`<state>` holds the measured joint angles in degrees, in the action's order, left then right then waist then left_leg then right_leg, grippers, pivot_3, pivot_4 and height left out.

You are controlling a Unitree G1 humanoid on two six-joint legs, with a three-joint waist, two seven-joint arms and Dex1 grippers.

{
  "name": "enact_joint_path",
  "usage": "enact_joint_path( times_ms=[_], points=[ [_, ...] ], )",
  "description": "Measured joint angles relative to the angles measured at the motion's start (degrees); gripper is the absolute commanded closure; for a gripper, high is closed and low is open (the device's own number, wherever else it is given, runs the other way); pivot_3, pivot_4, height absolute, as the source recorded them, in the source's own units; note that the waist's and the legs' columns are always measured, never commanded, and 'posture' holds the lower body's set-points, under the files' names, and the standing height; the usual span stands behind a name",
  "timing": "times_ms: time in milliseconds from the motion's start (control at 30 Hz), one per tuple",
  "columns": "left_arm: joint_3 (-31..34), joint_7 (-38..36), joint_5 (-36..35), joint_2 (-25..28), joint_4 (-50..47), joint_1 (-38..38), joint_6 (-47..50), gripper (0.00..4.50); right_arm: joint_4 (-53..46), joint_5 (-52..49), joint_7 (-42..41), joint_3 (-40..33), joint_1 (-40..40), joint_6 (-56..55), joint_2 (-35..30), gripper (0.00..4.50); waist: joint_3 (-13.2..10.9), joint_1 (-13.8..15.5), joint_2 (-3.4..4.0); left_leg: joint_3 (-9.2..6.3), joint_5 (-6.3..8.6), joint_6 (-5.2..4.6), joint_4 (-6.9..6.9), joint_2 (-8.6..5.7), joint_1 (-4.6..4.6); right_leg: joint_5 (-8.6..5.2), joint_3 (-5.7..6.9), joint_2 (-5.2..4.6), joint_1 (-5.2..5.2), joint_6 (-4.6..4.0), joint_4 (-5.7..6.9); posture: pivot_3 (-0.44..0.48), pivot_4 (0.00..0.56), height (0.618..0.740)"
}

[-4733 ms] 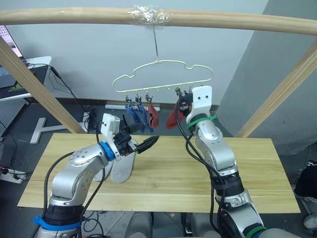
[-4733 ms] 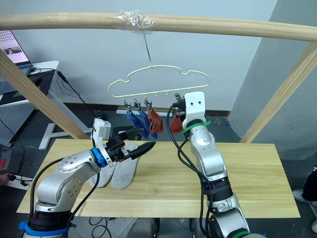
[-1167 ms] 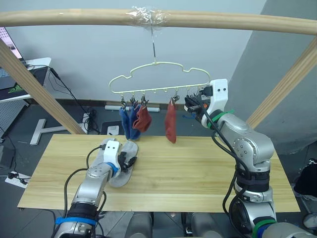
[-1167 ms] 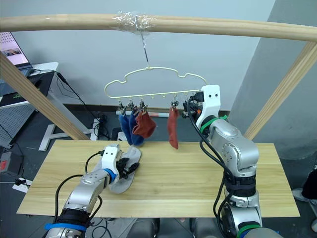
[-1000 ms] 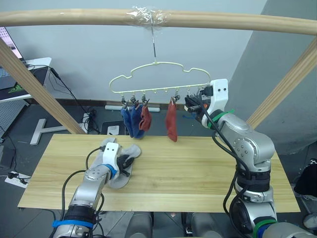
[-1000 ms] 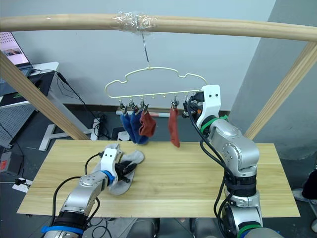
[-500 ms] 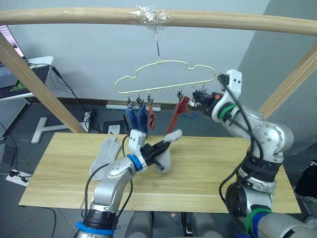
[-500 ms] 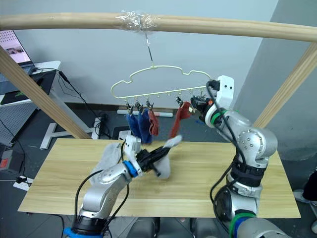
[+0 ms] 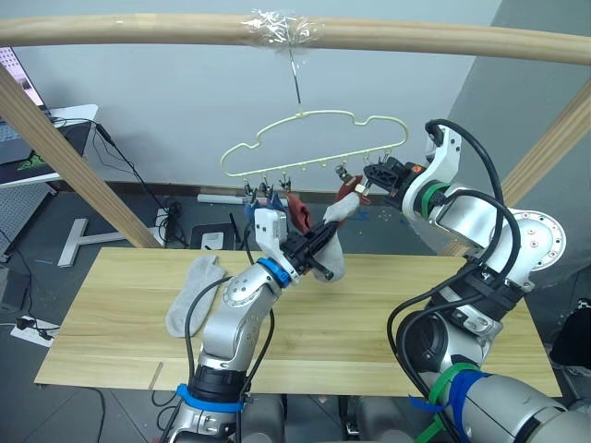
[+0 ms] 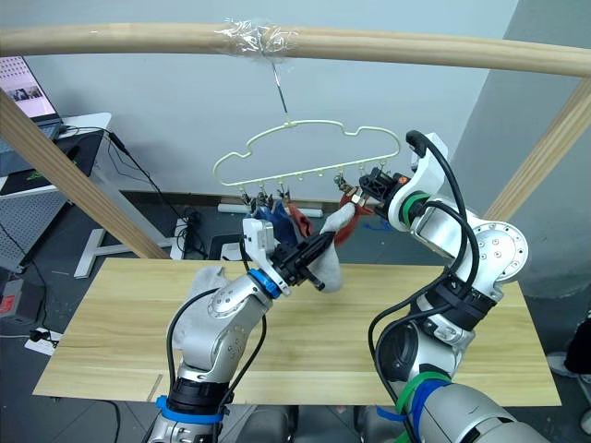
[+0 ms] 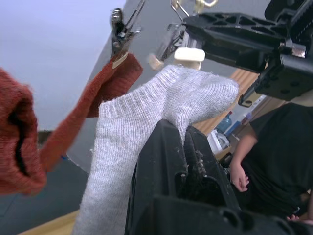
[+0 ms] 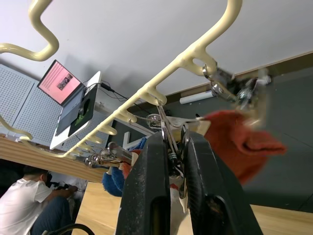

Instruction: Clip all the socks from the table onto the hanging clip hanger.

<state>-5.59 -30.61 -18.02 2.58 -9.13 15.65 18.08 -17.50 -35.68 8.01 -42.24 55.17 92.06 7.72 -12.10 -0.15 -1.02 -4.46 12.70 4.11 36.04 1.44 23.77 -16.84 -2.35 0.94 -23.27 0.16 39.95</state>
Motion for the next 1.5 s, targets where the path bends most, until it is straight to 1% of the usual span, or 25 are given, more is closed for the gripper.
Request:
enact_joint_path(
  times_ms=[100,133,300,767,933,1300,1500],
  points=[
    [-0.01,-0.12,0.01,1.02,0.00,-0.53,-0.03,4.48,0.52,-1.09,1.45,-1.70,0.58,0.00,0.10,4.40,0.00,-0.02,0.00,0.00,0.00,0.00,0.00,0.00,0.00,0.00,0.01,0.01,0.00,0.00,0.00,0.071,0.173,0.740],
    [0.01,-0.12,0.01,1.19,0.00,-0.53,-0.10,4.48,0.79,-1.56,2.13,-1.90,0.77,0.00,0.13,4.40,0.00,-0.03,0.00,0.00,0.00,0.00,0.00,0.00,0.00,0.00,0.01,0.02,0.00,0.00,0.00,0.070,0.181,0.740],
    [-0.54,-0.20,0.05,1.11,0.09,-0.37,-1.14,4.48,1.45,-3.81,5.10,-3.37,1.82,0.00,0.35,4.40,0.00,0.00,0.00,0.00,0.00,-0.01,0.00,-0.01,0.03,-0.01,0.01,0.02,0.00,0.01,-0.02,0.067,0.182,0.740],
    [-0.82,0.09,0.05,-0.04,0.83,1.30,-2.19,4.48,1.45,-10.46,12.33,-3.52,1.84,0.00,0.44,4.40,-0.01,-0.07,0.01,0.00,0.00,-0.02,-0.01,-0.02,0.04,-0.01,0.01,0.04,0.00,0.01,-0.04,0.065,0.187,0.740],
    [-0.99,0.10,0.16,-0.29,2.64,2.43,-2.54,4.48,1.45,-12.85,14.40,-3.53,1.84,0.00,0.45,4.40,-0.01,-0.15,0.01,0.00,-0.01,-0.02,-0.01,-0.04,0.04,-0.01,0.01,0.05,0.00,0.02,-0.05,0.062,0.188,0.740],
    [-1.31,0.10,0.17,-0.34,2.92,2.30,-3.44,4.48,1.54,-16.00,17.56,-3.66,1.83,0.00,0.45,4.40,-0.01,-0.20,0.01,0.00,0.00,-0.03,-0.04,-0.04,0.06,-0.09,0.01,0.06,-0.01,0.16,-0.08,0.058,0.190,0.740],
    [-1.24,0.58,0.16,-1.29,3.19,3.28,-3.73,4.48,1.91,-17.43,18.72,-3.65,1.83,0.00,0.45,4.40,-0.01,-0.22,0.01,0.00,0.00,-0.03,-0.04,-0.04,0.07,-0.09,0.01,0.07,-0.01,0.16,-0.10,0.058,0.189,0.740]
  ],
)
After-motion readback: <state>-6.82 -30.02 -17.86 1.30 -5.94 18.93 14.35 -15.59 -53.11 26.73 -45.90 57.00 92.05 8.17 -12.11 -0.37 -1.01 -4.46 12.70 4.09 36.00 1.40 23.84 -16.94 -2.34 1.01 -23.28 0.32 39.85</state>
